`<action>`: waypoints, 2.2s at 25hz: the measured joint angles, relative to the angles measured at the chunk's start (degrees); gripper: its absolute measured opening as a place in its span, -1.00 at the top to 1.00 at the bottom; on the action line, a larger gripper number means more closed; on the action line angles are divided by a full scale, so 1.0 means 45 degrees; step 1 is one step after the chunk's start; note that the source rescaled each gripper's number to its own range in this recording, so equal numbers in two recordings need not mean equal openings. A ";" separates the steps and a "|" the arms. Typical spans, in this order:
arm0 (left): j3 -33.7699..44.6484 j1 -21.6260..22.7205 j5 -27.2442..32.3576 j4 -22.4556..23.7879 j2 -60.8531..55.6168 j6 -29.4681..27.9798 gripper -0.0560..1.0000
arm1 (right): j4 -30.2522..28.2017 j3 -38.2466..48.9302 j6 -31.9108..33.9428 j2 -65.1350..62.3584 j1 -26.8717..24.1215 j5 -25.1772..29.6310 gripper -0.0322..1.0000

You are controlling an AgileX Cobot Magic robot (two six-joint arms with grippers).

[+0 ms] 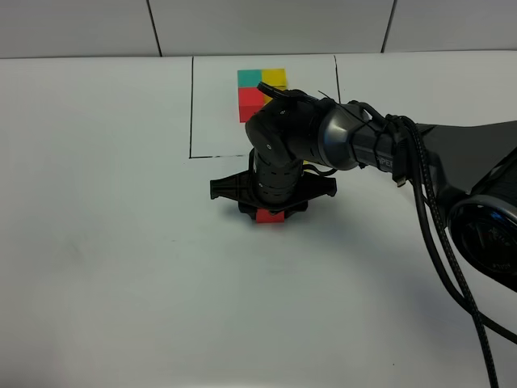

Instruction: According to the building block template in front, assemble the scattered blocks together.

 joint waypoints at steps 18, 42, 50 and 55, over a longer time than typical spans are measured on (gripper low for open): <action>0.0000 0.0000 0.0000 0.0000 0.0000 -0.0004 -0.51 | -0.0051 0.0000 0.0000 0.0024 -0.0042 -0.0056 0.90; 0.0000 0.0000 0.0000 0.0000 0.0000 -0.0004 -0.51 | 0.0435 0.0096 -0.1835 -0.0257 -0.0175 0.0508 -1.00; 0.0000 0.0000 0.0000 0.0000 0.0000 -0.0004 -0.51 | 0.1240 0.0203 -0.2448 -0.1981 -0.0100 0.1712 -0.93; 0.0000 0.0000 0.0000 0.0000 0.0000 -0.0004 -0.51 | 0.1265 0.0203 -0.3094 -0.3229 0.0164 0.2650 -0.81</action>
